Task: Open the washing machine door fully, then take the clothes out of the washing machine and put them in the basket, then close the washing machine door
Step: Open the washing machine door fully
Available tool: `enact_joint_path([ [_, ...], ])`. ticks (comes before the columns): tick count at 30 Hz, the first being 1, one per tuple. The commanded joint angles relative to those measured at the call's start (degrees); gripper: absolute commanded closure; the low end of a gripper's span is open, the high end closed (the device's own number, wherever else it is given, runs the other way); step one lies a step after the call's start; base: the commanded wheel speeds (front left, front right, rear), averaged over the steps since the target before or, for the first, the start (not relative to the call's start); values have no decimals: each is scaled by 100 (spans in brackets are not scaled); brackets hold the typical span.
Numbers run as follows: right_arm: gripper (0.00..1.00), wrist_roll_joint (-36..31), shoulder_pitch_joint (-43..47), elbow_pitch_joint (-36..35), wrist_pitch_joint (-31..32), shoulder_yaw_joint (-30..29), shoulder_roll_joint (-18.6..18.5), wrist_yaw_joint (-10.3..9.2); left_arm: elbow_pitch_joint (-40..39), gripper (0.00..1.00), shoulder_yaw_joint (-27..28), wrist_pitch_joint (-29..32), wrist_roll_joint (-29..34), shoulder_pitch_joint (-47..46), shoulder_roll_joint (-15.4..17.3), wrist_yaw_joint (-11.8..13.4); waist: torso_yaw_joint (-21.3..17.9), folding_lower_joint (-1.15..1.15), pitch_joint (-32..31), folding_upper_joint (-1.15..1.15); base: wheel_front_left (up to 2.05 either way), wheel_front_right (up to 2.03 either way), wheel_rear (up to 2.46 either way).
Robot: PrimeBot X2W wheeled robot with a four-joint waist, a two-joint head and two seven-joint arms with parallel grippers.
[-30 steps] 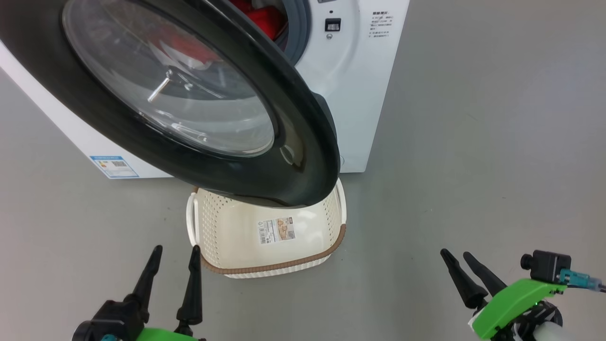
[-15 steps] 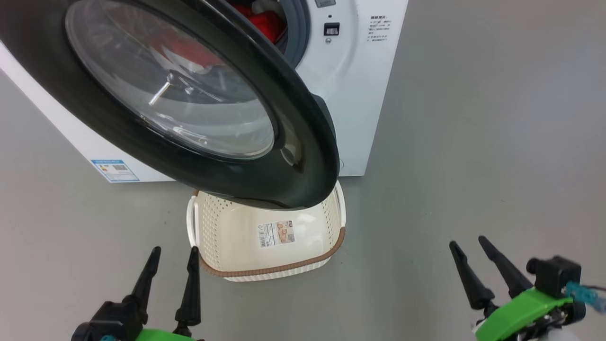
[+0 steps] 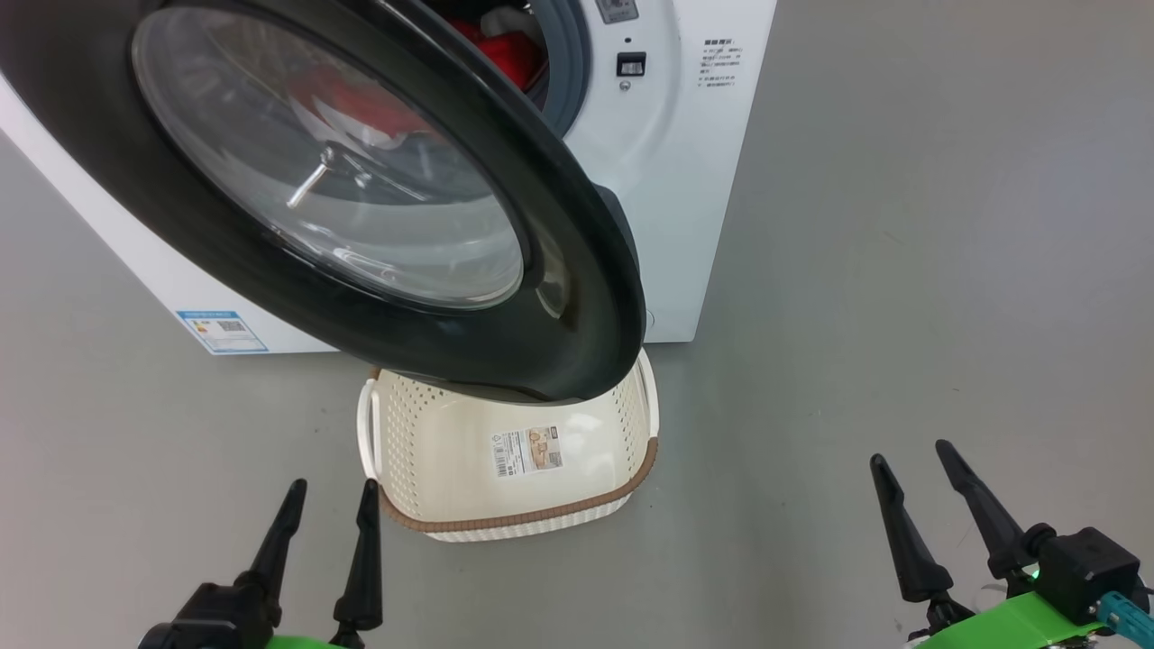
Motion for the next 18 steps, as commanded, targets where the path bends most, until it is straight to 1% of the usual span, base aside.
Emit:
enact_joint_path([
  [1, 0, -81, 0, -196, -50, 65, -46, 1, -164, 0, 188, -71, 47, -27, 60, -23, 4, 0, 5, 0, 0, 0, 0],
  [5, 0, -342, 158, -329, -50, -204, 72, 1, -186, 0, 219, -71, 46, -24, 60, -26, 8, 0, 16, 0, 0, 0, 0],
  [7, 0, -388, 211, -266, -50, -269, 102, 1, -195, 0, 225, -71, 43, -18, 60, -25, 12, 0, 16, 0, 0, 0, 0],
  [18, 0, -442, 214, -240, -50, -299, 138, 1, -236, 0, 230, -71, 46, -18, 60, -23, 16, 0, 43, 0, 0, 0, 0],
])
